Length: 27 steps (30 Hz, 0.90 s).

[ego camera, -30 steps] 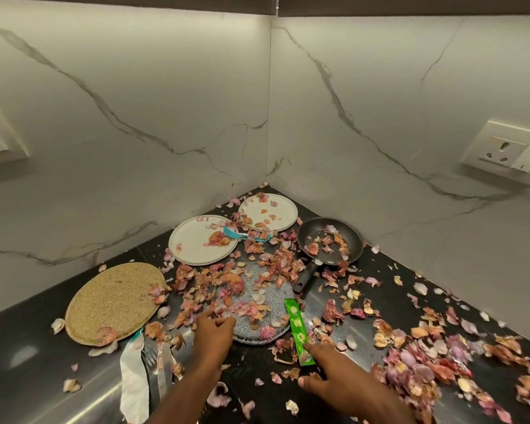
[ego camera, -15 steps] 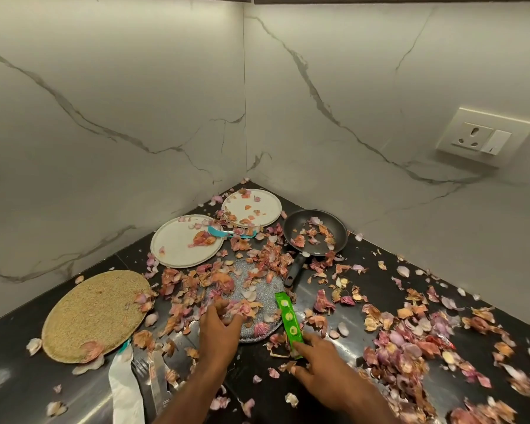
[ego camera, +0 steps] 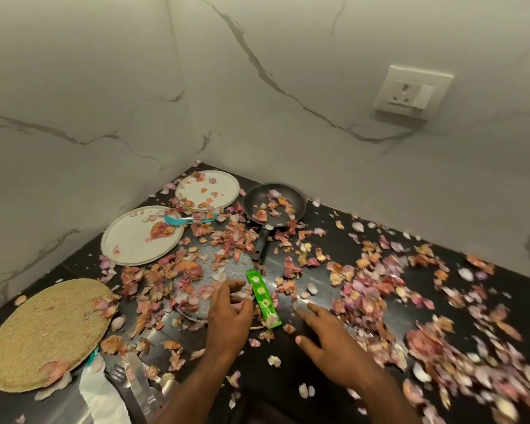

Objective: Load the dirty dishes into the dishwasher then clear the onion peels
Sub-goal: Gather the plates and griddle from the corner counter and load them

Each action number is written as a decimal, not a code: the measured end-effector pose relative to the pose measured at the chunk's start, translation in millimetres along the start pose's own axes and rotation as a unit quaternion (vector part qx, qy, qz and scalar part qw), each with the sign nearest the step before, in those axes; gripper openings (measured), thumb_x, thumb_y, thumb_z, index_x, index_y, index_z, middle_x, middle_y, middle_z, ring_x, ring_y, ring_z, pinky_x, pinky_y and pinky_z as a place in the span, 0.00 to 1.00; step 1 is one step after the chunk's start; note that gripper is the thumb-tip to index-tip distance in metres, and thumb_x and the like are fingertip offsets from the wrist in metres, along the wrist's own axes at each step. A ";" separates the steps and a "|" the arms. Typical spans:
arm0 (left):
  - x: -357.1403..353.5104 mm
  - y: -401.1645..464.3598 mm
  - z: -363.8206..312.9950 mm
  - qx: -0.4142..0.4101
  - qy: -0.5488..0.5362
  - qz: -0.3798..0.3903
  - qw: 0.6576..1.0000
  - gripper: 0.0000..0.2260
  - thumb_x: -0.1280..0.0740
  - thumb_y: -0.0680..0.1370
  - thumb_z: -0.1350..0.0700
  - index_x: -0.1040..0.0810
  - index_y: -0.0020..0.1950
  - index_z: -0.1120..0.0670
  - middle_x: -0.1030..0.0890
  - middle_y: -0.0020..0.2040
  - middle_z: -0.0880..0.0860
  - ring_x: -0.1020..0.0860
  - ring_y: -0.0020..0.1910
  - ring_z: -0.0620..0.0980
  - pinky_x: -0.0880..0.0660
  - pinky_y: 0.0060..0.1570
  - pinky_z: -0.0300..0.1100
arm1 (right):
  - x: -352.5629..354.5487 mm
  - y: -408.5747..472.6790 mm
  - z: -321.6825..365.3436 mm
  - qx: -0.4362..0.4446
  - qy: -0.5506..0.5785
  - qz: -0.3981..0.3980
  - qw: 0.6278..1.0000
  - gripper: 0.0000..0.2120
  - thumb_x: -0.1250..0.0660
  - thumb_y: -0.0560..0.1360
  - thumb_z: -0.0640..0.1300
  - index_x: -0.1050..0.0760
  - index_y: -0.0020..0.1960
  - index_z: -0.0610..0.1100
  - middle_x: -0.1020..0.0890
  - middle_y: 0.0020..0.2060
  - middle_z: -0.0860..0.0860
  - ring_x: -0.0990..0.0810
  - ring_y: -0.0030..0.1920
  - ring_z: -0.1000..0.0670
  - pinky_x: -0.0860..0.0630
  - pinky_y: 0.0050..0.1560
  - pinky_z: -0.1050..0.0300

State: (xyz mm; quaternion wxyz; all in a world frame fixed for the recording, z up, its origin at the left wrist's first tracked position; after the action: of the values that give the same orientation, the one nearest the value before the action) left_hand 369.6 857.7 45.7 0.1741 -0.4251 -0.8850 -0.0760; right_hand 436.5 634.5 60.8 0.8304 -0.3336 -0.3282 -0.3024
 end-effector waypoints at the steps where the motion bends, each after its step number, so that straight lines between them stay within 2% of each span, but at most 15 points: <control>1: -6.9 -2.8 -3.1 -0.011 -0.006 0.018 1.000 0.13 0.30 0.81 0.57 0.25 0.62 0.43 0.23 0.59 0.46 0.21 0.54 0.42 0.19 0.44 0.35 | 0.4 -10.3 -4.9 -0.010 0.015 -0.015 1.000 0.32 0.37 0.83 0.58 0.47 0.83 0.59 0.49 0.83 0.58 0.47 0.82 0.53 0.44 0.81 0.47; 3: -26.7 -10.4 -8.3 -0.032 -0.007 0.063 0.997 0.12 0.30 0.81 0.56 0.24 0.61 0.42 0.22 0.59 0.46 0.21 0.54 0.41 0.18 0.48 0.40 | -1.1 -36.4 -17.1 -0.037 0.057 -0.051 0.996 0.34 0.37 0.83 0.58 0.50 0.83 0.61 0.52 0.83 0.60 0.51 0.82 0.55 0.46 0.82 0.50; 7: -68.2 -31.8 -18.1 -0.091 -0.006 0.151 0.984 0.12 0.29 0.80 0.57 0.22 0.60 0.42 0.21 0.58 0.43 0.19 0.53 0.43 0.18 0.50 0.45 | -8.7 -95.2 -35.0 -0.079 0.122 -0.127 0.981 0.37 0.35 0.82 0.55 0.54 0.81 0.70 0.54 0.82 0.64 0.52 0.81 0.58 0.46 0.81 0.52; 11: -109.0 -68.1 -27.7 -0.132 0.013 0.225 0.965 0.10 0.29 0.80 0.57 0.21 0.59 0.46 0.20 0.55 0.45 0.20 0.53 0.41 0.19 0.55 0.47 | -21.9 -152.3 -58.4 -0.145 0.117 -0.184 0.965 0.37 0.38 0.84 0.57 0.57 0.84 0.62 0.57 0.82 0.62 0.58 0.81 0.60 0.54 0.79 0.59; 15: -139.1 -121.3 -44.3 -0.164 0.007 0.293 0.942 0.10 0.28 0.80 0.56 0.21 0.59 0.45 0.20 0.55 0.44 0.20 0.52 0.41 0.20 0.55 0.47 | -34.1 -209.7 -78.1 -0.177 0.137 -0.247 0.943 0.37 0.36 0.83 0.55 0.55 0.83 0.62 0.54 0.83 0.60 0.59 0.82 0.58 0.49 0.83 0.52; 18: -153.9 -158.4 -54.3 -0.171 0.010 0.330 0.928 0.11 0.28 0.80 0.57 0.21 0.57 0.43 0.19 0.55 0.43 0.19 0.52 0.40 0.19 0.53 0.46 | -39.5 -247.9 -91.7 -0.205 0.141 -0.277 0.928 0.36 0.35 0.83 0.55 0.53 0.84 0.60 0.53 0.83 0.59 0.55 0.82 0.57 0.51 0.81 0.56; 20: -162.6 -187.7 -60.9 -0.187 0.017 0.351 0.917 0.12 0.28 0.80 0.57 0.23 0.57 0.40 0.20 0.56 0.42 0.19 0.52 0.39 0.19 0.50 0.42 | -43.2 -276.2 -102.0 -0.211 0.140 -0.296 0.921 0.36 0.35 0.83 0.55 0.52 0.84 0.60 0.52 0.83 0.58 0.55 0.82 0.57 0.52 0.79 0.61; 22: -171.5 -216.2 -66.4 -0.182 0.016 0.374 0.909 0.12 0.29 0.81 0.56 0.23 0.57 0.39 0.20 0.56 0.42 0.19 0.51 0.38 0.19 0.47 0.37 | -48.6 -303.7 -111.5 -0.203 0.142 -0.313 0.917 0.36 0.35 0.83 0.55 0.52 0.84 0.59 0.53 0.83 0.59 0.55 0.82 0.59 0.52 0.80 0.60; 24: -183.4 -251.3 -70.3 -0.186 0.015 0.384 0.905 0.10 0.29 0.81 0.55 0.22 0.59 0.43 0.20 0.57 0.43 0.19 0.52 0.38 0.20 0.49 0.35 | -57.4 -338.1 -124.5 -0.201 0.148 -0.323 0.913 0.35 0.35 0.83 0.54 0.52 0.83 0.62 0.52 0.82 0.60 0.55 0.81 0.62 0.52 0.80 0.60; 25: -190.5 -271.2 -71.4 -0.189 0.020 0.387 0.902 0.10 0.29 0.81 0.56 0.22 0.59 0.44 0.20 0.57 0.43 0.19 0.52 0.38 0.21 0.50 0.36 | -62.6 -356.3 -131.9 -0.208 0.152 -0.323 0.911 0.35 0.35 0.83 0.54 0.52 0.82 0.63 0.52 0.82 0.59 0.54 0.81 0.61 0.52 0.79 0.60; 27: -206.1 -313.8 -71.0 -0.188 0.026 0.406 0.894 0.10 0.29 0.80 0.56 0.21 0.60 0.45 0.19 0.57 0.44 0.19 0.52 0.39 0.21 0.53 0.39 | -71.1 -391.7 -145.3 -0.224 0.152 -0.321 0.908 0.36 0.34 0.83 0.54 0.52 0.83 0.59 0.52 0.83 0.55 0.53 0.82 0.55 0.52 0.81 0.57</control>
State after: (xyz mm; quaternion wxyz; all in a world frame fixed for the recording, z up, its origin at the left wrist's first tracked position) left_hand 261.5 491.3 39.0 0.1294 -0.7703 -0.5995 -0.1746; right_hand 161.2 312.4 65.3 0.6319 -0.3372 -0.2111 -0.6651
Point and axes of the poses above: each hand's wrist, its own y-axis towards the middle knuckle, its own x-axis out of the back of the hand, z = x × y, the point moved 5 cm from there along y, towards the middle knuckle
